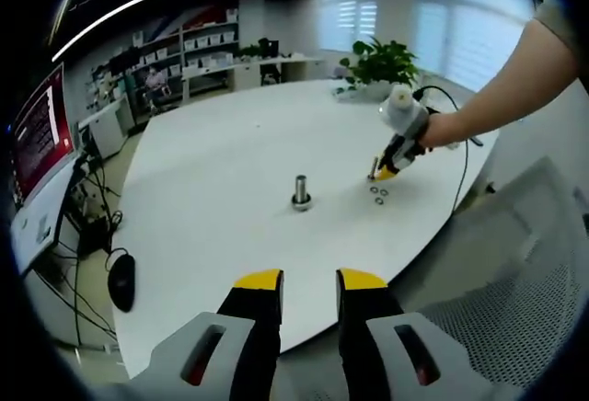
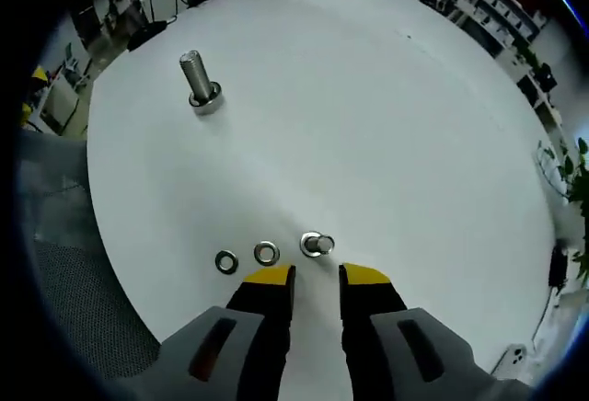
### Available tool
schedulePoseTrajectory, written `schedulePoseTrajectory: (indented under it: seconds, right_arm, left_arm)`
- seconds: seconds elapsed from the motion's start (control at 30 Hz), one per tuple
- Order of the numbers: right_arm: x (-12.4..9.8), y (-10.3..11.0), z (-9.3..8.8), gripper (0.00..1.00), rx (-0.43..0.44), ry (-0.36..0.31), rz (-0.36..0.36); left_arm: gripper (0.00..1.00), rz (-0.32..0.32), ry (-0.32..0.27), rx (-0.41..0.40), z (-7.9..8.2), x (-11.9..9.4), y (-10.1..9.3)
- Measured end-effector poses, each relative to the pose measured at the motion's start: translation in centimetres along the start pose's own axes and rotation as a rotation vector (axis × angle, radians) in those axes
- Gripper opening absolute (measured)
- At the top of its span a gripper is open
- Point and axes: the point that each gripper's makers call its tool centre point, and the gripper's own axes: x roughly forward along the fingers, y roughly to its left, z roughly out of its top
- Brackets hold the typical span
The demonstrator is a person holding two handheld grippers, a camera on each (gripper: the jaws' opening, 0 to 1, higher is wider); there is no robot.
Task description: Place the washer onto the threaded stud by aligning its center hole with the stud, sliding it down to the base, and recovering from edge contact or off-axis alignment until the washer reaches the visible bottom stop.
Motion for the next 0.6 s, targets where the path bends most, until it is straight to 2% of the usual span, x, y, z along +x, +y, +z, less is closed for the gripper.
schedulePoseTrajectory:
  seconds: [0.17, 0.23, 0.43, 0.6]
  right_arm:
    - [-1.3, 0.6, -0.9, 0.22, 0.035, 0.0, -0.002]
    - [-1.7, 1.4, -1.3, 0.23, 0.053, -0.002, 0.017]
    - [-1.8, 3.6, -2.3, 0.24, 0.034, 0.019, 0.043]
    - [-1.5, 4.1, -2.3, 0.25, 0.034, 0.037, 0.062]
  left_arm:
    - [0.21, -0.012, -0.01, 0.005, 0.2, 0.0, -0.2]
    - [0.21, -0.017, -0.014, 0.009, 0.3, 0.0, -0.3]
    - [0.21, -0.022, -0.032, 0.003, 0.6, -0.2, -0.3]
    - [0.21, -0.019, -0.036, -0.004, 0.6, -0.2, -0.2]
